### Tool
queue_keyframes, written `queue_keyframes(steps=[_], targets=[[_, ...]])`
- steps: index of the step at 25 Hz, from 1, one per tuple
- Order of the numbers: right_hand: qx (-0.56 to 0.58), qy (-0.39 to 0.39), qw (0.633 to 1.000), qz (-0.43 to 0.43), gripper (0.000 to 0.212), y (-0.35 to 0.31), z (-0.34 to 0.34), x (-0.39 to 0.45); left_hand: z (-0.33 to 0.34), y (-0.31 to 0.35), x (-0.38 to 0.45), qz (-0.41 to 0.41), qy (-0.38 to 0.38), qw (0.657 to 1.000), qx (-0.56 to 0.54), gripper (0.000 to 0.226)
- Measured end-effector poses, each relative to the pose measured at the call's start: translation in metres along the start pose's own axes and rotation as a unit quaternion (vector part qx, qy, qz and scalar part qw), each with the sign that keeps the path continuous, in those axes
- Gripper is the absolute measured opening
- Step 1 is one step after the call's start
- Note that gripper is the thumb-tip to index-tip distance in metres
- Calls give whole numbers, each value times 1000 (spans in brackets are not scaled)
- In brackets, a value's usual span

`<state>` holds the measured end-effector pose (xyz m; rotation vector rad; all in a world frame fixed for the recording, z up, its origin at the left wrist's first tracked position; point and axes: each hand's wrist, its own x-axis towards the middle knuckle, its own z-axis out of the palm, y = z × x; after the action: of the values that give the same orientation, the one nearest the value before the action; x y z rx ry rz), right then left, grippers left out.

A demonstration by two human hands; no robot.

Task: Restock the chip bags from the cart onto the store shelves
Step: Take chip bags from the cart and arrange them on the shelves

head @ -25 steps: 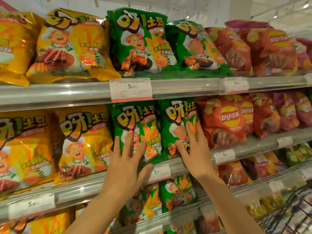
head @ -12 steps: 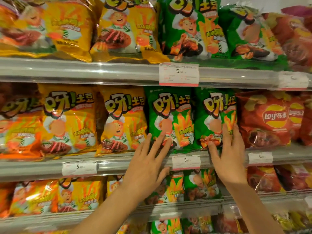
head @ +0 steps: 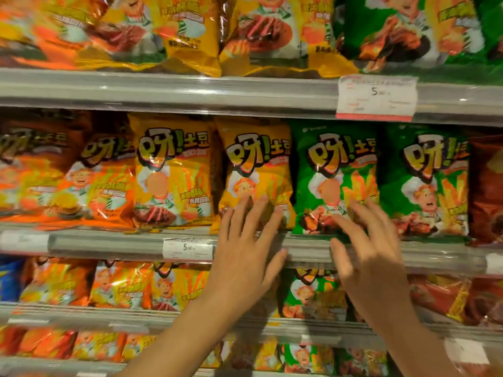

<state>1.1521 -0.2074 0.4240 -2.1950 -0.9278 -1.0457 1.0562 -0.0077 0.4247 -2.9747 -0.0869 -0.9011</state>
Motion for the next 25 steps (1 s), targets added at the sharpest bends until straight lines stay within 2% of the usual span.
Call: queue_keyframes(steps=[3,5,7,10,13,15,17,19,22,25], targets=[[70,-22,996,-43,39,-45,14,9,-6,-27,-3,31,-55,998,-14,71],[97,-51,992,-59,44,-77,23,19,-14,-42,-4,61,-59,995,-57,68],[105,-117,987,-36,50,-104,32,30,-27,-65,-12,69,-28,993,-87,62],[35,-186,982,-1,55,-137,47,40,-47,-117,-31,30,55,997,-40,57],[19,-190,981,41,59,-174,67,48,-58,-172,-45,-24,41,998,-47,64],[87,-176,975,107,64,-197,80,59,-55,-195,-49,-39,11,991,-130,69],[150,-188,953,183,74,-209,91,76,-53,-207,-46,-24,13,983,-181,72],[165,-204,937,230,84,-213,95,89,-55,-214,-38,-3,0,989,-146,72],[150,-200,937,244,98,-220,94,83,-59,-225,-32,29,-62,992,-103,73],[114,-177,944,256,89,-231,95,79,-69,-240,-36,51,-63,990,-117,69]])
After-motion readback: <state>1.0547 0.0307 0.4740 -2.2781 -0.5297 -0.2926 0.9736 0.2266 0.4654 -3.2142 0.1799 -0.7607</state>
